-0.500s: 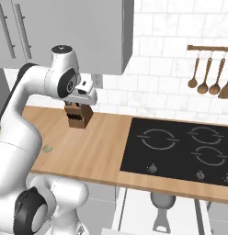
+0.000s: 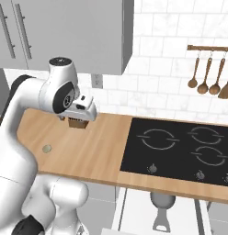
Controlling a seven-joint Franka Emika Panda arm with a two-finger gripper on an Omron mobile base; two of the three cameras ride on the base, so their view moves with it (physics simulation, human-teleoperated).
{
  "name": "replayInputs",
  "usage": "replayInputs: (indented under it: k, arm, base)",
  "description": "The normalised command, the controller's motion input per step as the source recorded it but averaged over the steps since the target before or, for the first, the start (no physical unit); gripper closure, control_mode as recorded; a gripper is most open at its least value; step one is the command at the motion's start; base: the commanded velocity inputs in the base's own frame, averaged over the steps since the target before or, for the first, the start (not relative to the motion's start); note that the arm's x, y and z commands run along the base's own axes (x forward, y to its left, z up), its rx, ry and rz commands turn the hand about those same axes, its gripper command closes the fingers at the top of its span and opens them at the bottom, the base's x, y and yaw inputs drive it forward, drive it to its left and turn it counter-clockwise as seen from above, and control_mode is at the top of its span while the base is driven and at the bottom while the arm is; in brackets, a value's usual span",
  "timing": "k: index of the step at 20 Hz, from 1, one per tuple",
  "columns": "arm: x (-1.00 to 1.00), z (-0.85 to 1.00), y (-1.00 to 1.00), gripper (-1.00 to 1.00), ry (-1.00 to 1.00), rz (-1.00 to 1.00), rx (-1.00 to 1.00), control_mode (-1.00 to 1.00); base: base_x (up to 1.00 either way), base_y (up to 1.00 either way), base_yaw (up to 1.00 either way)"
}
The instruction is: Pick the measuring cup from the drawer and place it on the counter.
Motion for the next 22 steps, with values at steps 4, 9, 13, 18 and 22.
replayInputs:
  k: [4, 9, 13, 18, 22]
  arm:
    - [-0.65, -0.42, -0.26, -1.00, 0.00, 0.00, 0.01, -1.00]
    - [-0.03, -0.36, -0.41, -1.00, 0.00, -0.02, 0.05, -1.00]
    - [0.00, -0.01, -0.16, -1.00, 0.00, -0.05, 0.02, -1.00]
    - [0.00, 0.00, 0.00, -1.00, 0.00, 0.00, 0.00, 1.00]
    - [0.00, 0.00, 0.00, -1.00, 0.00, 0.00, 0.00, 1.00]
  base:
    - [0.00, 0.00, 0.00]
    - [0.00, 0.00, 0.00]
    - [0.00, 0.00, 0.00]
    - [-0.46, 0.24, -0.54]
    - [-0.46, 0.26, -0.82]
